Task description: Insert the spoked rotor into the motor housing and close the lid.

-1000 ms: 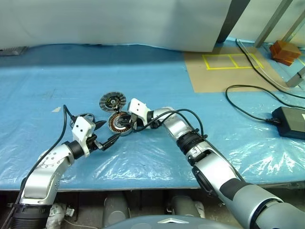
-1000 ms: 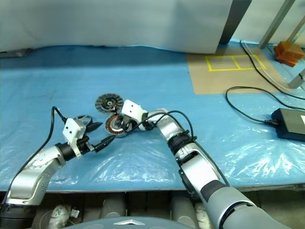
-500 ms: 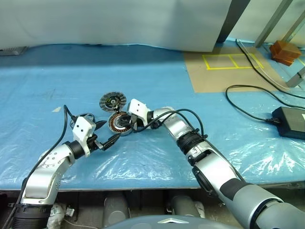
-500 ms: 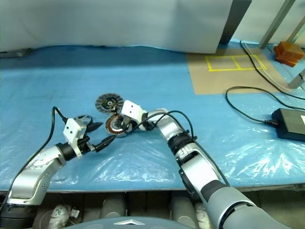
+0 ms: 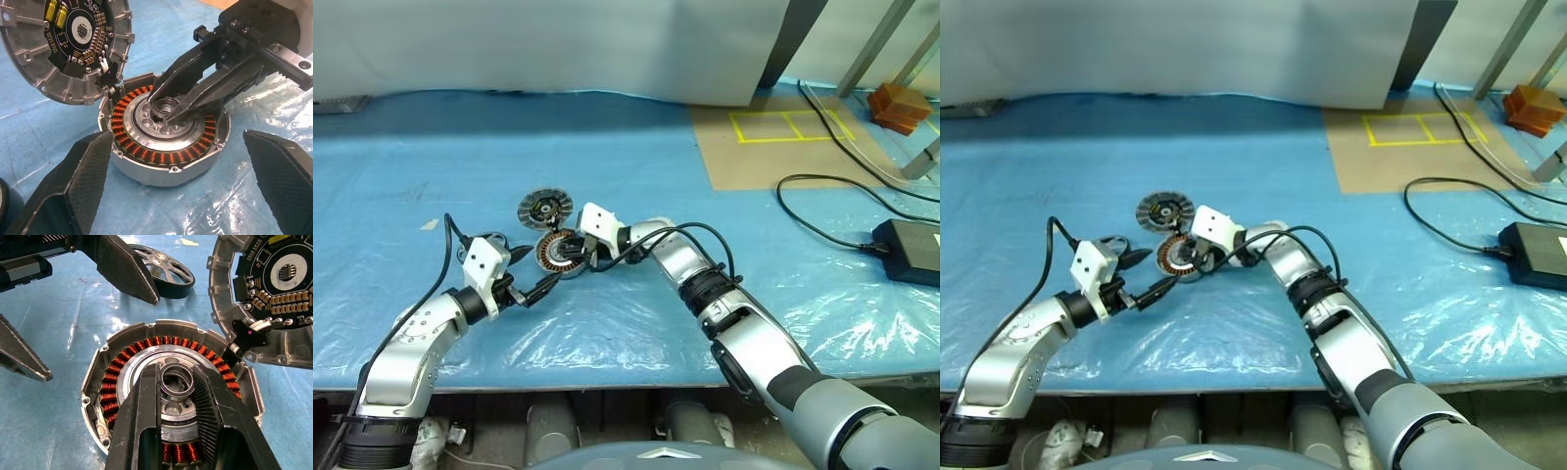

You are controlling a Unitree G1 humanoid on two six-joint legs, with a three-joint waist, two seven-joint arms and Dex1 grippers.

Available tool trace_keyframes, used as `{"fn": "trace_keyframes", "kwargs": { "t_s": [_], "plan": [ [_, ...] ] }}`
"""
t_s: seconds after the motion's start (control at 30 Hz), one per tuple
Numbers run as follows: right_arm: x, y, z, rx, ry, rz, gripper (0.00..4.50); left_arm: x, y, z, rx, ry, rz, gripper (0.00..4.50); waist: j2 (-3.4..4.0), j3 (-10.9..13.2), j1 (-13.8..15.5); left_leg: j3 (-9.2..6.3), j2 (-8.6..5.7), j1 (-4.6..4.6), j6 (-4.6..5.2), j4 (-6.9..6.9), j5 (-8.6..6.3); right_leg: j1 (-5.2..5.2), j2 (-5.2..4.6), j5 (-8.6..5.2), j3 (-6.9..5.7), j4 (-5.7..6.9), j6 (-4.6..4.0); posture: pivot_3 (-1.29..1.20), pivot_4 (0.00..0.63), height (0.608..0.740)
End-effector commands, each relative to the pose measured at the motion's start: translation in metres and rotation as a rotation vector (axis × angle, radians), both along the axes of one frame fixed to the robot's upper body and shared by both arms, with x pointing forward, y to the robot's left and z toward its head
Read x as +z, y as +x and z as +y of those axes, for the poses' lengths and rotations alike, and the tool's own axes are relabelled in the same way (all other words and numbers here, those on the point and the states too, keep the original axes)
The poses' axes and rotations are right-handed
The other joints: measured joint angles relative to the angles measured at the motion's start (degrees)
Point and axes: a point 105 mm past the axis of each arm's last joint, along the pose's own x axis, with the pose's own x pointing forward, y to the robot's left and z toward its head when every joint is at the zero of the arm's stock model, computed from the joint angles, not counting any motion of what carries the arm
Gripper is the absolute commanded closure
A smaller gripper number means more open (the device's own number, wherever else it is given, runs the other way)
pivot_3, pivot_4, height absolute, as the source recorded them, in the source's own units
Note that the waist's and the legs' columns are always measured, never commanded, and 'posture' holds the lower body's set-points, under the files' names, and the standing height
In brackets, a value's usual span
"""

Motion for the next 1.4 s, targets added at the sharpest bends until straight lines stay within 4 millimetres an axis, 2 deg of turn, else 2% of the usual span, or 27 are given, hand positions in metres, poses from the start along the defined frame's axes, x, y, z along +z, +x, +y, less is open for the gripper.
{"fn": "trace_keyframes", "kwargs": {
  "t_s": [0.03,0.3,0.33,0.43,0.87,0.97,1.1,1.13,1.4],
  "plan": [
    [0.001,-0.004,0.004,0.019,0.003,-0.009,3.91,0.008,0.002,0.0,-0.005,0.001,-0.039,0.0,0.0,0.0,-0.01,0.0,0.0,0.0,0.0,0.0,0.0,0.0,0.0,0.0,0.0,0.0,0.0,0.0,0.15,0.74],
    [-0.002,-0.001,0.0,0.001,-0.006,-0.021,3.91,0.007,0.002,0.0,-0.003,0.002,-0.038,0.0,0.0,0.0,0.0,0.0,0.01,0.0,0.0,0.02,0.0,0.0,0.0,0.0,0.0,0.01,0.0,0.0,0.15,0.74],
    [-0.002,-0.001,0.0,0.003,-0.006,-0.019,3.2,0.007,0.002,0.0,-0.003,0.002,-0.038,0.0,0.0,0.0,0.0,0.0,0.01,0.0,0.0,0.04,0.0,0.0,0.0,0.0,0.01,0.02,0.0,0.0,0.15,0.74],
    [0.0,-0.002,0.0,0.009,0.003,-0.01,2.4,0.007,0.002,-0.001,-0.004,0.001,-0.038,0.0,0.0,0.0,-0.01,0.0,0.01,0.0,0.0,0.05,0.0,0.01,0.0,0.0,0.01,0.02,0.0,0.0,0.15,0.74],
    [0.046,-0.003,0.002,0.026,0.169,0.026,2.4,0.007,0.003,-0.002,-0.008,-0.003,-0.037,0.0,0.0,0.0,0.01,0.0,0.03,-0.01,0.0,0.05,0.0,0.01,0.01,0.01,0.0,0.01,0.01,0.0,0.15,0.74],
    [0.051,-0.005,0.004,0.032,0.198,0.041,2.97,0.007,0.003,-0.002,-0.009,-0.003,-0.037,0.0,0.0,0.0,0.02,0.0,0.02,-0.01,0.0,0.05,0.0,0.01,0.01,0.01,0.0,0.0,0.01,0.0,0.15,0.74],
    [0.042,-0.011,0.005,0.054,0.17,0.04,4.36,0.007,0.003,-0.002,-0.009,-0.003,-0.038,0.0,0.0,0.0,0.02,0.0,0.02,-0.01,0.0,0.05,0.0,0.01,0.01,0.02,0.0,0.0,0.04,0.0,0.15,0.74],
    [0.039,-0.011,0.005,0.052,0.164,0.043,4.47,0.007,0.003,-0.002,-0.008,-0.003,-0.038,0.0,0.0,0.0,0.02,0.0,0.02,-0.01,0.0,0.04,0.0,0.01,0.01,0.04,0.0,0.0,0.07,0.0,0.15,0.74],
    [0.028,-0.009,0.004,0.028,0.132,0.047,4.47,0.007,0.001,-0.001,-0.004,0.002,-0.037,0.0,0.0,0.0,0.0,0.0,0.02,-0.01,0.0,0.05,0.0,0.01,0.01,0.03,0.0,0.0,0.05,0.0,0.15,0.74]
  ]
}}
